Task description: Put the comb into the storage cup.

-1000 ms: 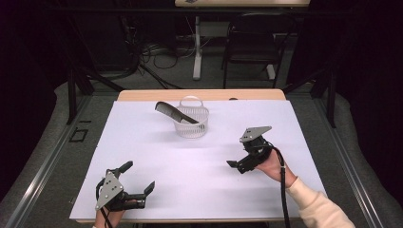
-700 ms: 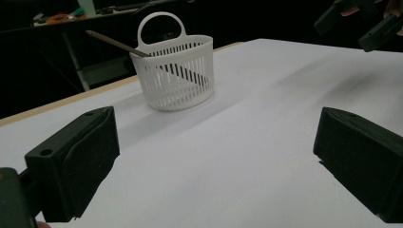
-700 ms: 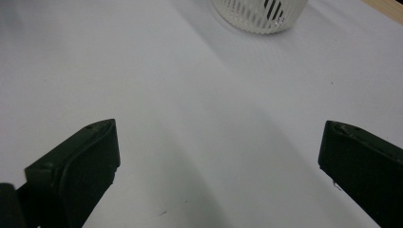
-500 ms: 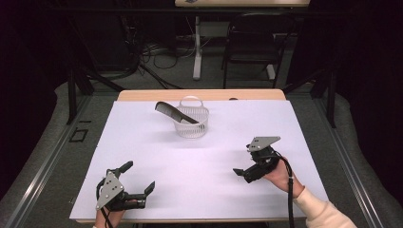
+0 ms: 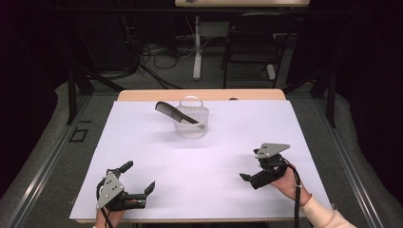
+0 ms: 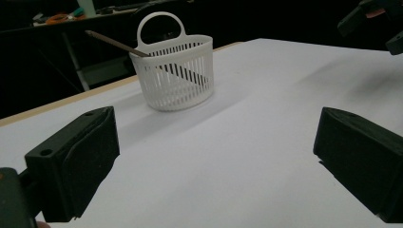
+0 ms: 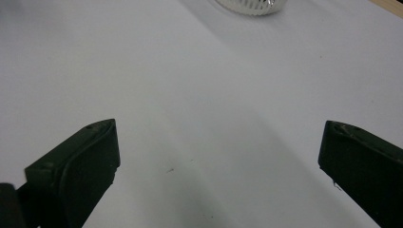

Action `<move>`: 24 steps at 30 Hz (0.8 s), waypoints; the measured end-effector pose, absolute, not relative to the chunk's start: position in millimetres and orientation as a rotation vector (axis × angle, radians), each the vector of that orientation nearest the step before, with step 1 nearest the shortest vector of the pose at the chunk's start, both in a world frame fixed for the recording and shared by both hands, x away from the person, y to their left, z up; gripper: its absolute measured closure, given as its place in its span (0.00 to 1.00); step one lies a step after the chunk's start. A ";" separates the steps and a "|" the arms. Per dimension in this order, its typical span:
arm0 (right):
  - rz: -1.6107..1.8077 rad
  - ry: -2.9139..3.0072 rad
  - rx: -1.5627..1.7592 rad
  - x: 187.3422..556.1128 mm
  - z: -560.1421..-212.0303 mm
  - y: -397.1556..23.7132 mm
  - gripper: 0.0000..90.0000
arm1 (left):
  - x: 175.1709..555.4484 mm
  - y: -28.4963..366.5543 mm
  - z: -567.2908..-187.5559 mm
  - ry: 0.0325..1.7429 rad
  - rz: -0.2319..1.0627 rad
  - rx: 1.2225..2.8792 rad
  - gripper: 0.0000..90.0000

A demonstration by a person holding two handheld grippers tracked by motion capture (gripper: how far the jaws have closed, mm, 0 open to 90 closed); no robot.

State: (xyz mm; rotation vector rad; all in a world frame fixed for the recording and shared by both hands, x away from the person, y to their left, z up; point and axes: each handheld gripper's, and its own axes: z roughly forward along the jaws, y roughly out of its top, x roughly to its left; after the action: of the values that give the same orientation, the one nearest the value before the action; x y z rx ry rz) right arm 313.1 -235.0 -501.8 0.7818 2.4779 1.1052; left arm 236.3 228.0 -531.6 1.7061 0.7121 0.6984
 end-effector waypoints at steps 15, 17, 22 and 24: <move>1.130 2.425 0.809 295.7 -504.6 -253.8 0.00 | 236.7 227.6 -532.0 0.713 0.696 1.707 0.01; 1.129 2.420 0.810 293.8 -505.2 -255.5 0.00 | 236.6 227.6 -532.1 0.714 0.695 1.707 0.01; 1.138 2.406 0.823 288.3 -507.5 -260.3 0.00 | 236.8 227.6 -532.3 0.715 0.694 1.708 0.01; 1.147 2.397 0.827 286.5 -508.1 -261.7 0.00 | 236.8 227.5 -532.3 0.715 0.694 1.708 0.01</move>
State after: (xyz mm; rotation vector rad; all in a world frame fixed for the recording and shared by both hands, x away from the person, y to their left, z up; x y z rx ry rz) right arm 286.5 -261.7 -508.1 0.8268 2.3967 1.1469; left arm 236.8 227.5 -532.3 1.7081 0.7146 0.6942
